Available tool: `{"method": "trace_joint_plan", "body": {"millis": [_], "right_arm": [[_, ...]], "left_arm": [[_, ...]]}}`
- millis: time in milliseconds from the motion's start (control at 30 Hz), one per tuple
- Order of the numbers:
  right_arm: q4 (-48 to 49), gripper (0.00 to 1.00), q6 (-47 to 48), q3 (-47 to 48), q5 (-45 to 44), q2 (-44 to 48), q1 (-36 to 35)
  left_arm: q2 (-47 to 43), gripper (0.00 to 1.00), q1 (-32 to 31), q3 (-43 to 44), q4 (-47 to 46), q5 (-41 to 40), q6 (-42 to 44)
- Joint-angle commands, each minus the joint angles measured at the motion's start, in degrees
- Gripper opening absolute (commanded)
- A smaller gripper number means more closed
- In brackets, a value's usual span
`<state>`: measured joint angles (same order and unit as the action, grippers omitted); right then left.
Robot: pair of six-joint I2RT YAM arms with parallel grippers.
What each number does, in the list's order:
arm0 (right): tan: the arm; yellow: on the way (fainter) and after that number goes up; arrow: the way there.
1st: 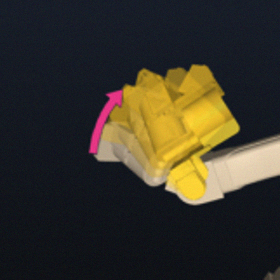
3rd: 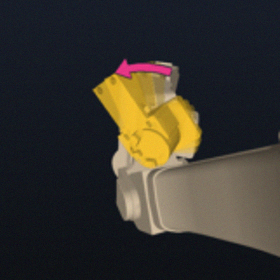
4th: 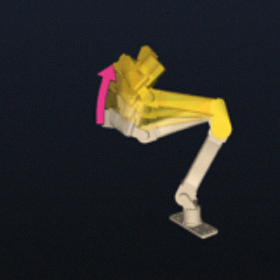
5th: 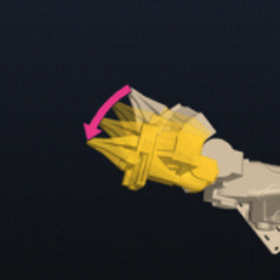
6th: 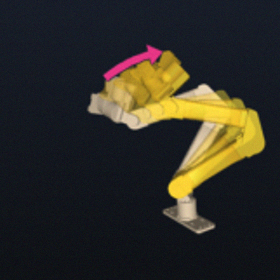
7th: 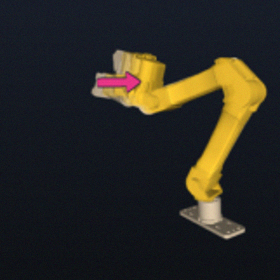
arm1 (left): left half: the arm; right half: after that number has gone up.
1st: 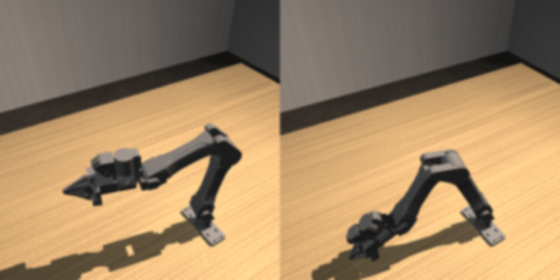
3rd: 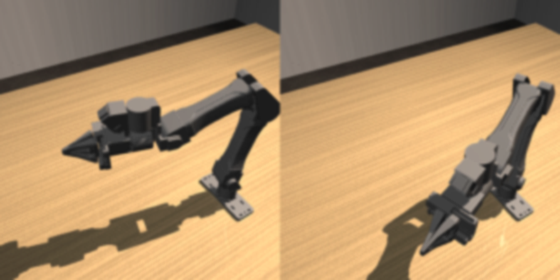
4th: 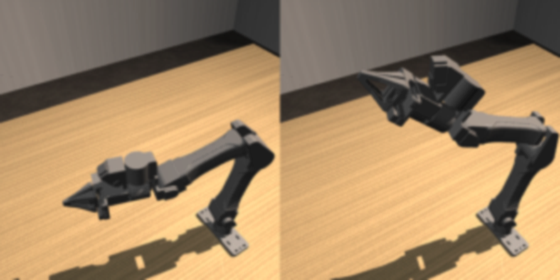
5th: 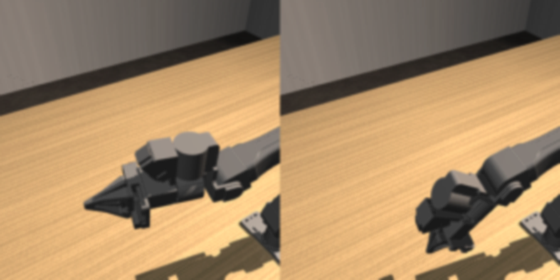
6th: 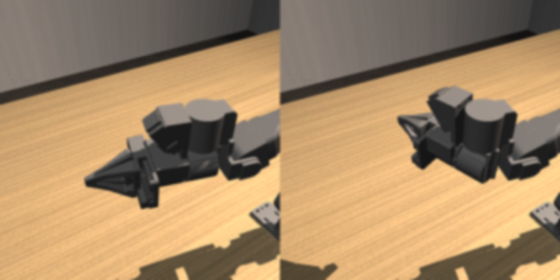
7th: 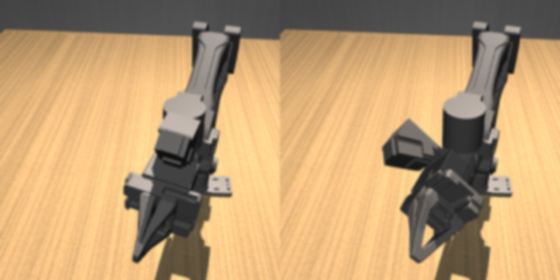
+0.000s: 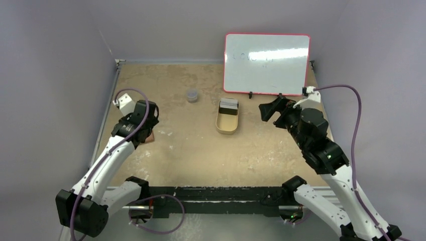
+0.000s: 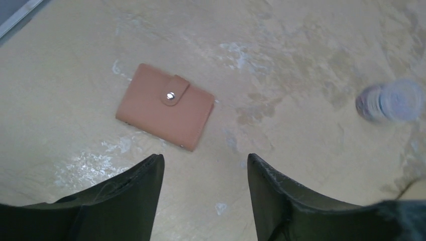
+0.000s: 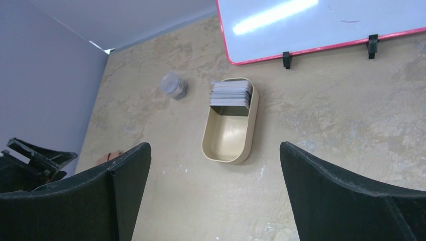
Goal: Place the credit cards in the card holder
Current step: Move the card holder to the center of the board.
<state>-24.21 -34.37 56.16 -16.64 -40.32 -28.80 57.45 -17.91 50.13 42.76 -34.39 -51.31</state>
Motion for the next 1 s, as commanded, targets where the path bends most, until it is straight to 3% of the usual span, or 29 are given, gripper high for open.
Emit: {"method": "trace_joint_plan", "body": {"millis": [0,100,300,533,733,967], "right_arm": [[4.43,0.99,2.98,1.22,2.22,1.18,0.32],[4.70,0.99,3.19,1.10,2.55,1.59,0.27],[4.81,0.98,4.39,0.96,2.62,1.62,0.32],[7.36,0.98,5.72,0.18,4.11,2.76,0.32],[7.85,0.98,7.04,0.11,4.28,2.53,0.30],[7.90,0.99,8.43,0.05,4.43,1.66,0.32]], "left_arm": [[-0.79,0.57,1.55,-2.96,1.04,-11.23,-14.28],[1.13,0.57,5.37,-3.46,-0.94,-11.80,-16.02],[10.42,0.55,16.56,-2.74,-5.50,-4.98,-13.85],[18.13,0.53,19.87,-2.76,-11.65,-7.48,-13.23],[27.77,0.46,21.43,-1.90,-14.34,1.86,-11.45],[32.88,0.41,19.16,-1.96,-15.59,6.97,-8.87]]}}
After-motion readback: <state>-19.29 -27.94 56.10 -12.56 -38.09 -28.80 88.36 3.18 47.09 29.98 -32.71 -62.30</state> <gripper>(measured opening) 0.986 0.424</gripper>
